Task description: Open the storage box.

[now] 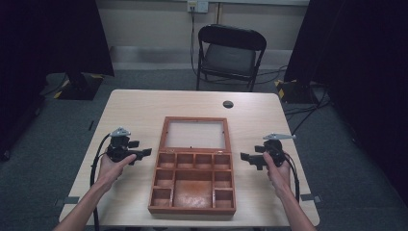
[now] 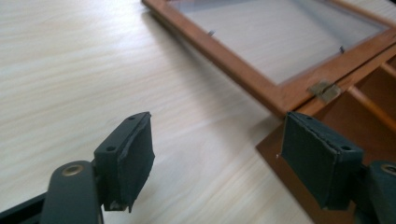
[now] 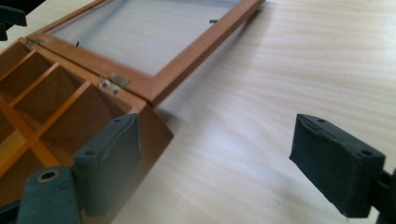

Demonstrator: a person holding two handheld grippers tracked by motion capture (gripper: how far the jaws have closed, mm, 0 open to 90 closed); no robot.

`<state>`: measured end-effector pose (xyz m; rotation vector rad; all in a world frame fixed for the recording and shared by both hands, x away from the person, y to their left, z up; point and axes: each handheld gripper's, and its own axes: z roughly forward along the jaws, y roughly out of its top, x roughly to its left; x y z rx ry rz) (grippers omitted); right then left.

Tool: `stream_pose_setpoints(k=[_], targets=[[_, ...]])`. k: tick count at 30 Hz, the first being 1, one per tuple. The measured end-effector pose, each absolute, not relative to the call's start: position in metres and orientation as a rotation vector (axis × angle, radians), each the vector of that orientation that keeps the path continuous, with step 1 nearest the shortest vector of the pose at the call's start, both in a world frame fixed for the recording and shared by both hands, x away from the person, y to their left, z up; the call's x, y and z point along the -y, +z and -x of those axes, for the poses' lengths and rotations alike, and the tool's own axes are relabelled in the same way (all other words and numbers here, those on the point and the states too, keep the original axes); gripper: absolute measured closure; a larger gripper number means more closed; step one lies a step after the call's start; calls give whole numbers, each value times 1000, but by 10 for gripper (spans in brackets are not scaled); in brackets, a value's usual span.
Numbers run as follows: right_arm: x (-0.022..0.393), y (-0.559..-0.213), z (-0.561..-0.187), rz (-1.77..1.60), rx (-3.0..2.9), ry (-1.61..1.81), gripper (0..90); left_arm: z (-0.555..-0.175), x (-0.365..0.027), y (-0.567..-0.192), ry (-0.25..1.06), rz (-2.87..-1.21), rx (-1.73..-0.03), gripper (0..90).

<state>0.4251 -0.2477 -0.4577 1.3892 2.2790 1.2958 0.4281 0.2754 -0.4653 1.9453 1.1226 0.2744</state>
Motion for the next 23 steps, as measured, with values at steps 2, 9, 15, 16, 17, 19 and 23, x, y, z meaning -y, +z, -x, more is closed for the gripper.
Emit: stream_pose_setpoints(k=[2, 9, 15, 16, 17, 19, 23], targets=[[253, -460, -420, -1408, -2279, 1272, 152, -424, -281, -465, 286, -1966, -1120, 226], [273, -465, -399, -1431, -2257, 1179, 151, -409, -305, -475, 294, -1980, -1176, 158], [285, -481, -386, -1472, -2232, 1050, 150, -405, -310, -486, 369, -2043, -1222, 160], [286, -484, -385, -1470, -2219, 1017, 149, -406, -310, -490, 371, -2080, -1228, 160], [287, -486, -385, -1464, -2216, 984, 150, -405, -307, -493, 417, -2112, -1219, 151], [287, -492, -385, -1461, -2171, 929, 140, -403, -303, -497, 482, -2097, -1210, 145], [284, -498, -385, -1402, -2133, 892, 103, -402, -305, -502, 517, -2072, -1189, 74]])
